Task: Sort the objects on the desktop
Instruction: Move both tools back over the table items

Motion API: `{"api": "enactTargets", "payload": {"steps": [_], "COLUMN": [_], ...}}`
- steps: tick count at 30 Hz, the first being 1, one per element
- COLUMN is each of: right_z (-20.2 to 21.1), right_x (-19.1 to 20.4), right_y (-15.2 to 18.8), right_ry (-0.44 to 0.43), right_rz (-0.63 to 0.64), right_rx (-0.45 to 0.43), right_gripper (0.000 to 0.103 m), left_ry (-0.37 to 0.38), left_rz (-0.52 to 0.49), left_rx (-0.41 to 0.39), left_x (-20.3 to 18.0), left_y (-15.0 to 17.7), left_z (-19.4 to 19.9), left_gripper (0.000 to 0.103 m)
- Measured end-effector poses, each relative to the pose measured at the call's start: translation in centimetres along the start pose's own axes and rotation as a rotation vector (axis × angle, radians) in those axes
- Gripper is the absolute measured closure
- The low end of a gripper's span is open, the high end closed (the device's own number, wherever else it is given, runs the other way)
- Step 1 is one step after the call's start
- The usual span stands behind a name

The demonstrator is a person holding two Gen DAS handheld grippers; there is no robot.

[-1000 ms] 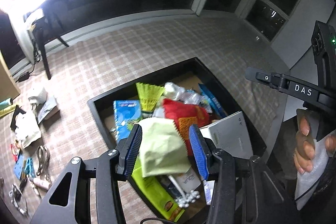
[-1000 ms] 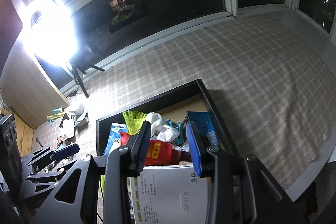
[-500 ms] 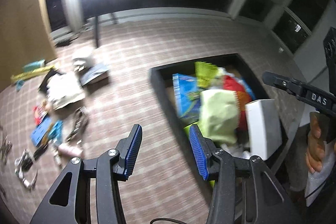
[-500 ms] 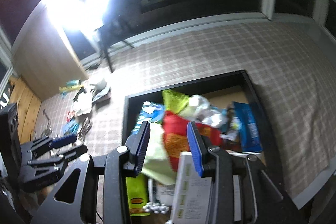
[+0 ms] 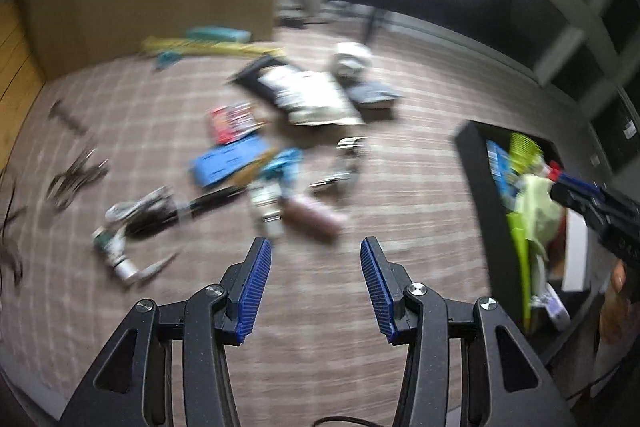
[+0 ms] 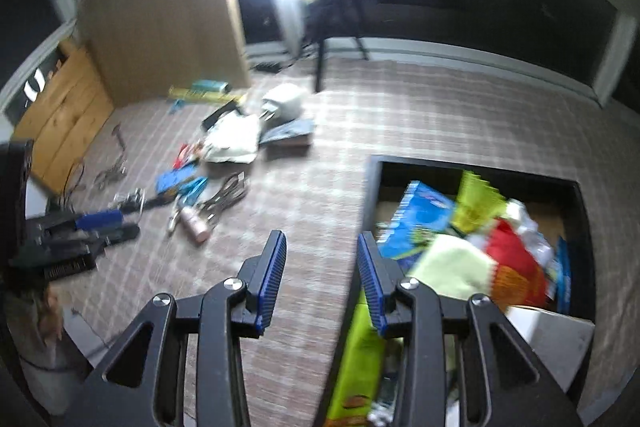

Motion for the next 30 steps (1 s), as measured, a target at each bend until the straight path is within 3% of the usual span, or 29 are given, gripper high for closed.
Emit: {"api": "enactTargets", "payload": {"steps": [5, 11, 21, 30], "right_z": [-2.1, -4.3, -9.3, -13.1], "right_x": [4.3, 8.7, 14.5, 16.5], "right_y": [0.7, 1.2, 2.3, 2.8], "right_ry": [-0.043, -0.089, -0.166, -0.19], "right_rz": [0.082, 0.175, 0.303, 0.348], "right_rx": [0.044, 0.076, 0.157, 0.213], "right_gripper": [0.067, 0.067, 0.067, 0.067], "left_ry": [-0.092, -0.161, -0.186, -0.244], "left_rz": [0.151, 0.255, 0.355, 0.316], "left_rx": [0.014, 0.018, 0.021, 0.027], "left_x": [7.6, 13.0, 16.6, 17.5], "left_y": [1.6, 3.6, 5.2, 5.0], "left_z": [-0.4, -1.0, -2.3, -4.1], "left_gripper": [0.058, 0.058, 0.058, 0.06]}}
Point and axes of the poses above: each gripper's, at about its wrist camera, not at the fingertips, and z roughly against the way its jaws point, x to its left, y to its underside, the point moved 8 cm from there along -z, roughly the way its jaws point, and after that the axes turned 12 degrees about -x, right-handed, at the moved point
